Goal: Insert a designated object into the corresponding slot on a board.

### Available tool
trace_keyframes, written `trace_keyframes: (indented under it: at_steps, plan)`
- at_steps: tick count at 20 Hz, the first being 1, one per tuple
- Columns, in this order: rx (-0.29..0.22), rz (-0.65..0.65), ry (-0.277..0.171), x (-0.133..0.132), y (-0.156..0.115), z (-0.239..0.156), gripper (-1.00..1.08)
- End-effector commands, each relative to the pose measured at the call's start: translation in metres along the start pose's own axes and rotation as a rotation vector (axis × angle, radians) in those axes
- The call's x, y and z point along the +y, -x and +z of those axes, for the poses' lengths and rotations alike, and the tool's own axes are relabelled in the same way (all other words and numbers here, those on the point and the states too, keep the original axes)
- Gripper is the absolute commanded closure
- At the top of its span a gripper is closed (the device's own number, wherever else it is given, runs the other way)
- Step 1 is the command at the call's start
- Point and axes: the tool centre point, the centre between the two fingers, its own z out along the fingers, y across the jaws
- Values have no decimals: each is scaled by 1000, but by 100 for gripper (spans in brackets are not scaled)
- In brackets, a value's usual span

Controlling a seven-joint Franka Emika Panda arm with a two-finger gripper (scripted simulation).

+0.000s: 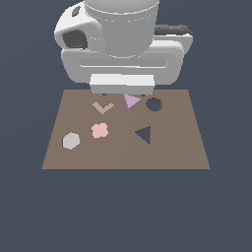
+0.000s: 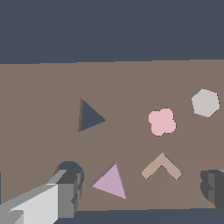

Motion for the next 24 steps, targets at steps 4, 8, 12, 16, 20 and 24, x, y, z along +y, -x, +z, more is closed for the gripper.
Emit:
trace_keyframes:
  at_steps: [4,8,12,16,20,24]
  plan:
    - [0,-7,0,-1,1,1,-92]
    - [0,-40,0,-3,4,7,-92]
    - [0,-98,0,-6,11,16,-92]
    - [-1,-181,0,-11,21,30,-92]
    - [-1,-288,-1,-15,34,48,-92]
    - [-1,-418,-1,-19,50,70,-92]
